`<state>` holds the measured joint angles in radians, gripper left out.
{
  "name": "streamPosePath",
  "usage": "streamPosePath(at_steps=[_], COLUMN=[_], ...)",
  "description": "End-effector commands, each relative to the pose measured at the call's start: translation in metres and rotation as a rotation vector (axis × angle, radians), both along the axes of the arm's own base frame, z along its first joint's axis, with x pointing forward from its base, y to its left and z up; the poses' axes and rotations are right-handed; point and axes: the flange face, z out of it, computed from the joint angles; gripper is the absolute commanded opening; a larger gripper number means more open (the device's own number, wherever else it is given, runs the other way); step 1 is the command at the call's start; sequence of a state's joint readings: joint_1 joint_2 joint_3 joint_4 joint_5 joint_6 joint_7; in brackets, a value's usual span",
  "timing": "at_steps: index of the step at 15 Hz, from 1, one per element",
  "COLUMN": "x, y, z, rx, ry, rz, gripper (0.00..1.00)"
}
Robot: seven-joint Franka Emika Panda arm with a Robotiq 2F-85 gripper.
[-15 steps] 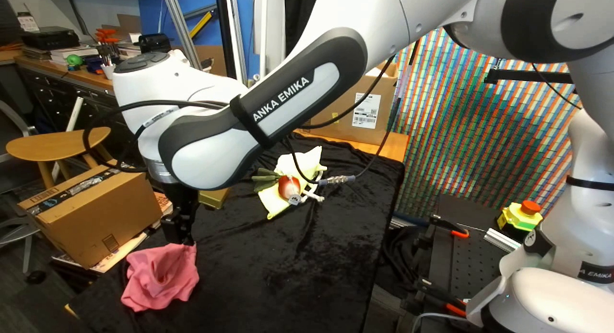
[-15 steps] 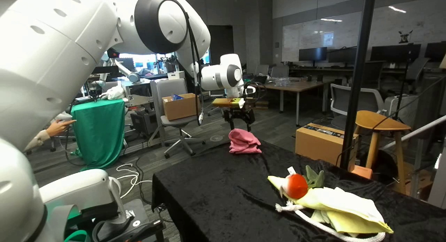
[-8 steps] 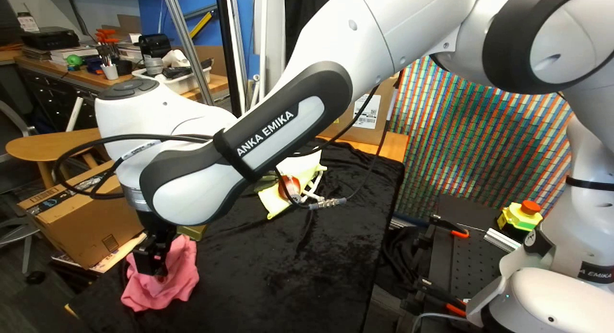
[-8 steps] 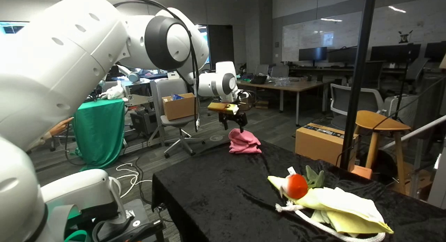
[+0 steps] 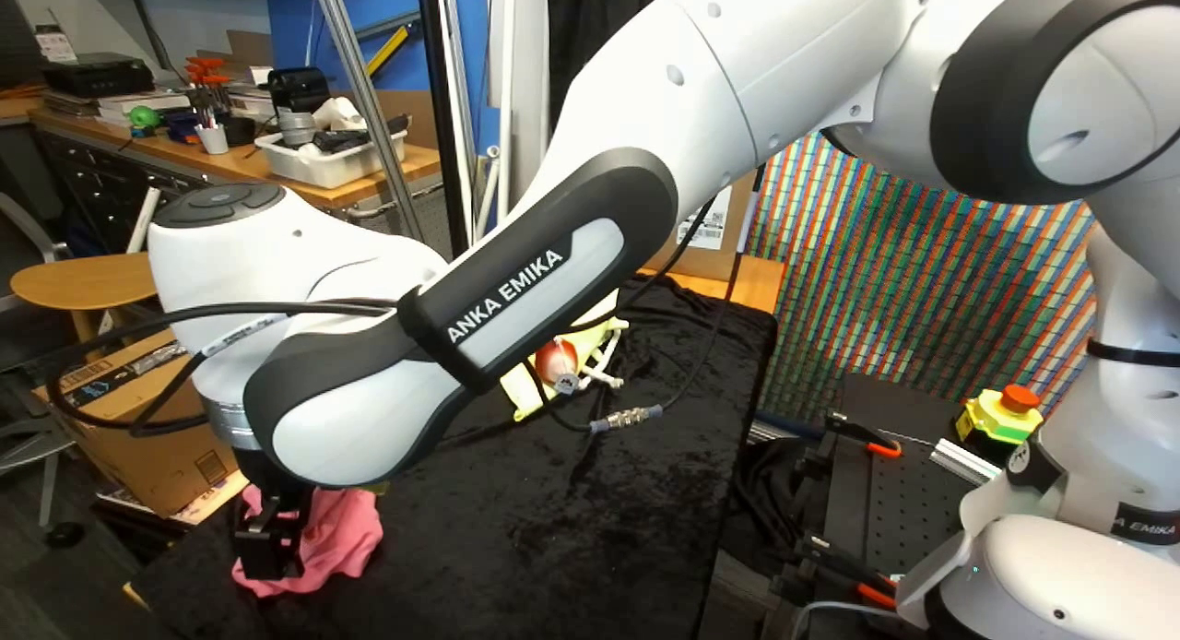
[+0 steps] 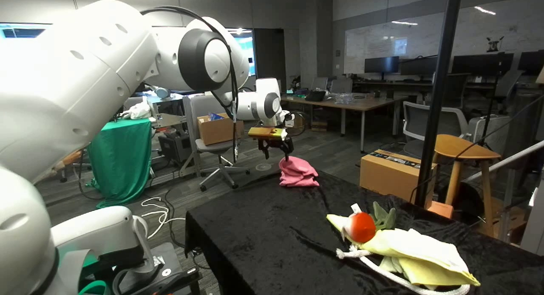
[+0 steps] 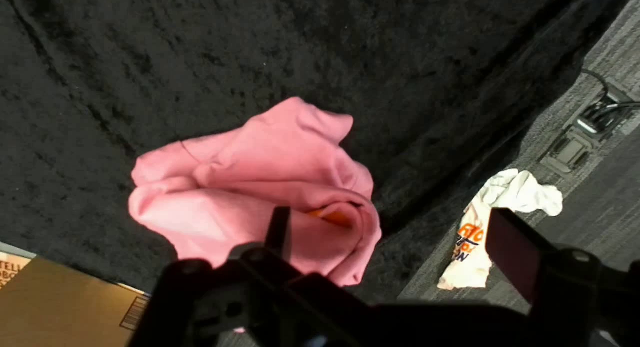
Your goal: Stack the items on the tablecloth together.
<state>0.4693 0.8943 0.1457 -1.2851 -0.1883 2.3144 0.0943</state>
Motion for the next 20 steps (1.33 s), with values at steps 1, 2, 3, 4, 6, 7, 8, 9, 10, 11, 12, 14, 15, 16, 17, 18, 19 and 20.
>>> streamPosePath(at_steps=[1,2,3,4,6,7,8,9,10,11,12,14,15,16,17,18,19,20], x=[0.008,0.009,0.012,0.013,0.018,0.019,0.021,0.022,0.023,0.025,0.026,0.028,0.029,0.03,0.031,0.031,0.032,0.033], y=[0.011,0.012,0.012,0.011,0.008,0.006,0.003,0.001,-0.002,-0.003,-0.005,-0.008,-0.008,-0.009,-0.01,-0.012,-0.013,-0.014], z=[0.001,-0.002,-0.003,-0.006,-0.016,-0.019,-0.024,-0.029,-0.033,-0.034,-0.038,-0.04,-0.042,-0.043,-0.043,-0.041,-0.041,-0.042], rx=[0.02,0.025,0.033,0.039,0.031,0.023,0.015,0.002,-0.007,-0.013,-0.02,-0.026,-0.028,-0.03,-0.031,-0.029,-0.033,-0.035], ry=[-0.054,-0.069,-0.084,-0.092,-0.124,-0.135,-0.144,-0.154,-0.166,-0.174,-0.184,-0.191,-0.195,-0.2,-0.206,-0.208,-0.21,-0.214], rz=[0.026,0.009,-0.004,-0.019,-0.04,-0.048,-0.053,-0.059,-0.065,-0.074,-0.083,-0.103,-0.111,-0.118,-0.126,-0.134,-0.139,-0.148], gripper=[1.0,1.0,1.0,1.0,1.0,1.0,1.0,1.0,1.0,1.0,1.0,1.0,1.0,1.0,0.87,0.74,0.68,0.58])
